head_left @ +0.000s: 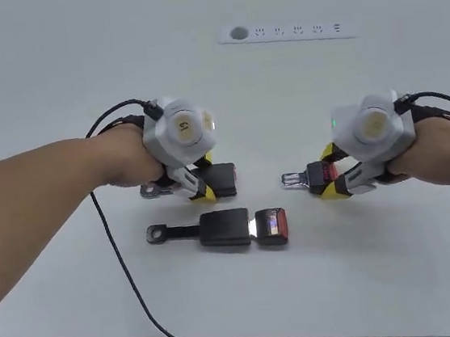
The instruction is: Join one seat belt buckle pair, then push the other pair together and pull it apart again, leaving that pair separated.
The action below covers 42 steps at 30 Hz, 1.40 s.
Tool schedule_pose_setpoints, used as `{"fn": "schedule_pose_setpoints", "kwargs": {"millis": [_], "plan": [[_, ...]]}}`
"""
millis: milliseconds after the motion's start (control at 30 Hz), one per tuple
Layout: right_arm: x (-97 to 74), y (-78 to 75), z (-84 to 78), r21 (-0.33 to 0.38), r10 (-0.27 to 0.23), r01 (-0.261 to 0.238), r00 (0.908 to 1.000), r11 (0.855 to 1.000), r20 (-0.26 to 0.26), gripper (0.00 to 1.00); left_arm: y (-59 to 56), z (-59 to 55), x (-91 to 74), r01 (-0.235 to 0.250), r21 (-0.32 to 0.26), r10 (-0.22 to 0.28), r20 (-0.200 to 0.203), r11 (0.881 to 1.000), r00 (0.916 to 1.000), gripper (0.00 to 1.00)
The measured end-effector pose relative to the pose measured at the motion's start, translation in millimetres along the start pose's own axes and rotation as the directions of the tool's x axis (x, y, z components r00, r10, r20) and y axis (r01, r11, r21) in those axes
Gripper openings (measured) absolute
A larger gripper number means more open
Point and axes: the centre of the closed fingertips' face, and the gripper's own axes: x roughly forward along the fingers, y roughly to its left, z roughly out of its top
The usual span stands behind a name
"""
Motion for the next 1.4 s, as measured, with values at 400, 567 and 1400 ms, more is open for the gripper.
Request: {"fn": "schedule_pose_setpoints", "kwargs": {"millis": [400, 567, 1400], "plan": [[-2.1, -2.3, -4.0, 0.012, 0.002, -0.002, 0.9999, 1.000, -0.017, 0.36, 0.6, -0.5, 0.3, -0.005, 0.002, 0.005, -0.003, 1.000, 1.0000, 0.34], [-1.6, -2.9, -5.1, 0.034, 0.000, 0.000, 0.9999, 0.999, -0.013, 0.38, 0.2, 0.4, -0.1, -0.012, 0.009, 0.012, -0.006, 1.000, 0.9999, 0.35], [-50.9, 22.2, 10.1, 0.192, -0.153, 0.130, 0.9817, 0.973, 0.113, 0.46, -13.8, -15.7, -49.5, -0.159, -0.172, 0.174, 0.079, 0.972, 0.9816, 0.49]]}}
